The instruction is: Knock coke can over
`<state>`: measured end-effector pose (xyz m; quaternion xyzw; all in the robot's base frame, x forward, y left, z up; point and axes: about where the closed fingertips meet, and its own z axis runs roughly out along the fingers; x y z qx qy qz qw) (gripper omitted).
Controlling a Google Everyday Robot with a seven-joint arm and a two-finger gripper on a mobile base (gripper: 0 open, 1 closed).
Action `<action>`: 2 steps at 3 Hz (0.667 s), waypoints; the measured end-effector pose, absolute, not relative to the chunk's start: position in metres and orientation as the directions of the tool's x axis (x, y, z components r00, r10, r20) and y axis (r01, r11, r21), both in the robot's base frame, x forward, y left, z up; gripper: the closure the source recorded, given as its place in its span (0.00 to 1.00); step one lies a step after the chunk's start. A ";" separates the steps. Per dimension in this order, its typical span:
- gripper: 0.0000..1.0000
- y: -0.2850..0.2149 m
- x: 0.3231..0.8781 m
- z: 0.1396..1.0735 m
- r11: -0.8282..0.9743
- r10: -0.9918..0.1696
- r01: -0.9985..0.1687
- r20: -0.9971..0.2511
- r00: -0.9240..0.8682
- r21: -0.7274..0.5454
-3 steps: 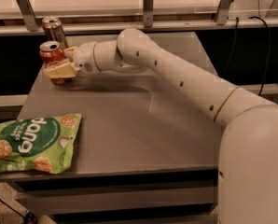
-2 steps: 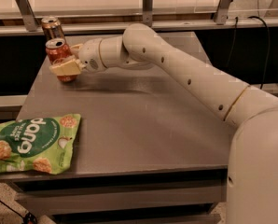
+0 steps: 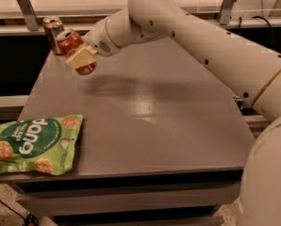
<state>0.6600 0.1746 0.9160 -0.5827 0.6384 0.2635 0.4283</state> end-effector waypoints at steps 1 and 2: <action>0.68 0.136 0.657 0.921 0.203 -0.668 -0.968 -0.743 -0.027 -0.148; 0.66 0.092 0.642 0.908 0.228 -0.799 -0.971 -0.583 -0.145 -0.071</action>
Offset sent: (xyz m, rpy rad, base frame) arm -0.0367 -0.1261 -0.0143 -0.5661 0.2894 -0.1197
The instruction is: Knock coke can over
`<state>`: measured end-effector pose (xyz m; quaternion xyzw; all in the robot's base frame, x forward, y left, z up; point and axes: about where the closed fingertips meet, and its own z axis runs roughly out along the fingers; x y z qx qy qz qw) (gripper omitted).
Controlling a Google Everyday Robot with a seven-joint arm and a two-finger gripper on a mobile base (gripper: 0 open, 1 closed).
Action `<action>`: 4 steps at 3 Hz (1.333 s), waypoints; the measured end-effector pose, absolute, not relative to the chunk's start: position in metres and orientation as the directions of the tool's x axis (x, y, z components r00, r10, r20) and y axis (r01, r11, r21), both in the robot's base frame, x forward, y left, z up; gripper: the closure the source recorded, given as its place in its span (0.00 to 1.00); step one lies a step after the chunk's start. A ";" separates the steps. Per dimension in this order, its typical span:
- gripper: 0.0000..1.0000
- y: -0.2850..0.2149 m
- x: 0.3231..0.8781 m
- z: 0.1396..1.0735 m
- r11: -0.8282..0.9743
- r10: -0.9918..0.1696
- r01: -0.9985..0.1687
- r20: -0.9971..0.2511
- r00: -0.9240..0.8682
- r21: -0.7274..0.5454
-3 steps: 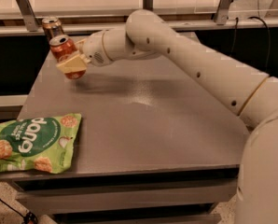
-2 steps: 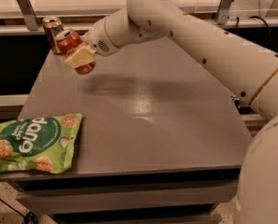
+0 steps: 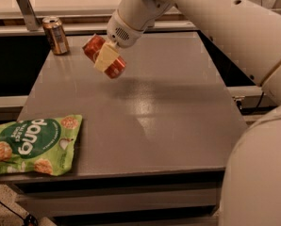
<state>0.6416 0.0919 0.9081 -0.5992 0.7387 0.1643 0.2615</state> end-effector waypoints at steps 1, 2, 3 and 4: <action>0.62 0.069 0.625 0.895 0.250 -0.847 -0.968 -0.488 -0.209 -0.020; 0.44 0.059 0.615 0.886 0.248 -0.885 -0.969 -0.404 -0.230 0.008; 0.21 0.055 0.609 0.875 0.221 -0.923 -0.975 -0.316 -0.222 0.038; 0.01 0.051 0.602 0.868 0.210 -0.949 -0.977 -0.232 -0.215 0.046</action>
Offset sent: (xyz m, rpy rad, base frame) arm -0.0387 -0.0490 -0.0278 -0.2896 0.1834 -0.0285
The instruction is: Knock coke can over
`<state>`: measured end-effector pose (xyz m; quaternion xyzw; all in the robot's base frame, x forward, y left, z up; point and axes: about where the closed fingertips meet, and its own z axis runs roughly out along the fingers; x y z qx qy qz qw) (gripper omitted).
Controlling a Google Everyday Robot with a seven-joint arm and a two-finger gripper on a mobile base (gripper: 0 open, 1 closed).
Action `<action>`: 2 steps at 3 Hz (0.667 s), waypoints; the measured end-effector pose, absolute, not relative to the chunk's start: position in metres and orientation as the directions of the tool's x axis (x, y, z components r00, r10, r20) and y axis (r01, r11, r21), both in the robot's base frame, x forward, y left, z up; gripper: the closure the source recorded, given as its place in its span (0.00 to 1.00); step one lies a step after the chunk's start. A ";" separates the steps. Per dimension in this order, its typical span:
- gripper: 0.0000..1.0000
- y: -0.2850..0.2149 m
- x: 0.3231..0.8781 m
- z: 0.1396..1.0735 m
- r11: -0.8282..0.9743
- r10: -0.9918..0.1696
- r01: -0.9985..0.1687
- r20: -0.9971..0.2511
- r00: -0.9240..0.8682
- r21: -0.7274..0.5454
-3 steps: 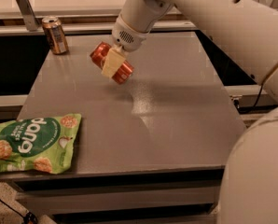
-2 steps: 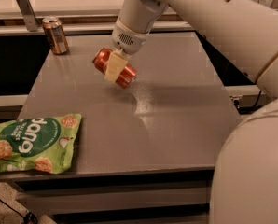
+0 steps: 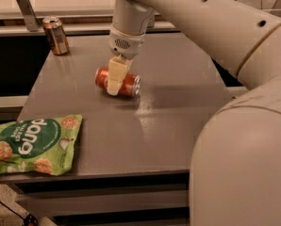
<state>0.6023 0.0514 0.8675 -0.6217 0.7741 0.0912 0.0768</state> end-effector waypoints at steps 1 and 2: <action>0.00 0.047 0.598 0.857 0.206 -0.966 -0.978 -0.148 -0.210 0.041; 0.00 0.047 0.598 0.857 0.206 -0.966 -0.978 -0.148 -0.210 0.041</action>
Offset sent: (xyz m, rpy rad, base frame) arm -0.0039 -0.0033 -0.0080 -0.0682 0.0116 0.0058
